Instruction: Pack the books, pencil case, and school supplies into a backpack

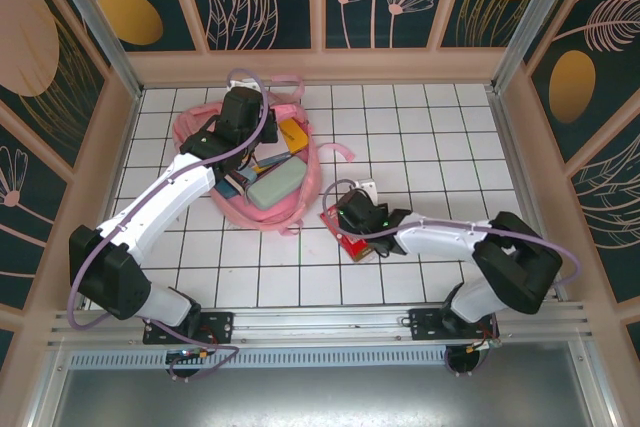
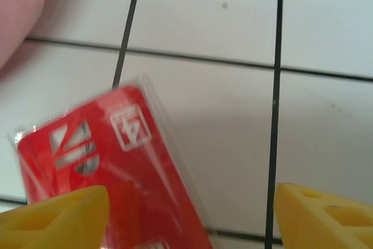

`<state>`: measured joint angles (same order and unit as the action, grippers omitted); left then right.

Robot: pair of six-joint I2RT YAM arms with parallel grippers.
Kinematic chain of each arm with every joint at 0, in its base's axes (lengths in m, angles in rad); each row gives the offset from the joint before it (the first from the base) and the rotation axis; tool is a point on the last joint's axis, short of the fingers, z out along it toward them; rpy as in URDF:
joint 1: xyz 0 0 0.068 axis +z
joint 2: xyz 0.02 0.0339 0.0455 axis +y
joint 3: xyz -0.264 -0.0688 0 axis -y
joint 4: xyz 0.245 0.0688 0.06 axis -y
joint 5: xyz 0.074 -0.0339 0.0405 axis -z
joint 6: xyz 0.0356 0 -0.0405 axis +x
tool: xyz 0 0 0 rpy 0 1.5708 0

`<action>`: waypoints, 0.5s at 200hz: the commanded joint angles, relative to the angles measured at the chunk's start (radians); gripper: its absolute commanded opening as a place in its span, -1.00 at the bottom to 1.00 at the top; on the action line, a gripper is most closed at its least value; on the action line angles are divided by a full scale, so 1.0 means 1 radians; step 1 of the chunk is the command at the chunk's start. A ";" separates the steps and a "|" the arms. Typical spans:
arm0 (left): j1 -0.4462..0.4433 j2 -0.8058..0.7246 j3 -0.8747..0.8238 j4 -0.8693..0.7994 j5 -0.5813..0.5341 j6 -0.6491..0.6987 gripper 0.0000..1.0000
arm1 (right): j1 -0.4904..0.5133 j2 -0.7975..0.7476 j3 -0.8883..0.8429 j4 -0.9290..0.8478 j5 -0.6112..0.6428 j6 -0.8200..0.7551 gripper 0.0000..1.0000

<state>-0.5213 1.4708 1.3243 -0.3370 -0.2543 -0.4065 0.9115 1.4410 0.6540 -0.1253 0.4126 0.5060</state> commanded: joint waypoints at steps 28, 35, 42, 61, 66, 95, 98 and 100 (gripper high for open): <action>0.011 -0.017 -0.002 0.121 0.024 -0.019 -1.00 | 0.003 -0.122 -0.127 -0.058 -0.152 0.102 0.72; 0.012 -0.018 -0.002 0.122 0.025 -0.020 -1.00 | 0.001 -0.135 -0.144 -0.057 -0.159 0.112 0.74; 0.012 -0.016 -0.002 0.122 0.028 -0.021 -1.00 | -0.004 -0.145 -0.160 -0.052 -0.171 0.120 0.78; 0.012 -0.015 -0.002 0.122 0.033 -0.022 -1.00 | -0.011 -0.156 -0.182 -0.014 -0.233 0.125 0.76; 0.012 -0.015 -0.001 0.122 0.036 -0.025 -1.00 | -0.013 -0.153 -0.186 -0.005 -0.242 0.130 0.75; 0.012 -0.018 -0.002 0.122 0.033 -0.025 -1.00 | -0.017 -0.112 -0.202 0.089 -0.336 0.149 0.64; 0.012 -0.017 -0.003 0.122 0.035 -0.025 -1.00 | -0.017 -0.107 -0.203 0.100 -0.348 0.151 0.62; 0.012 -0.018 -0.003 0.122 0.035 -0.026 -1.00 | -0.017 -0.104 -0.203 0.108 -0.354 0.153 0.62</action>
<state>-0.5167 1.4708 1.3201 -0.3321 -0.2375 -0.4137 0.8932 1.3033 0.4789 -0.1287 0.2218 0.6147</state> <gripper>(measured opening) 0.071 0.827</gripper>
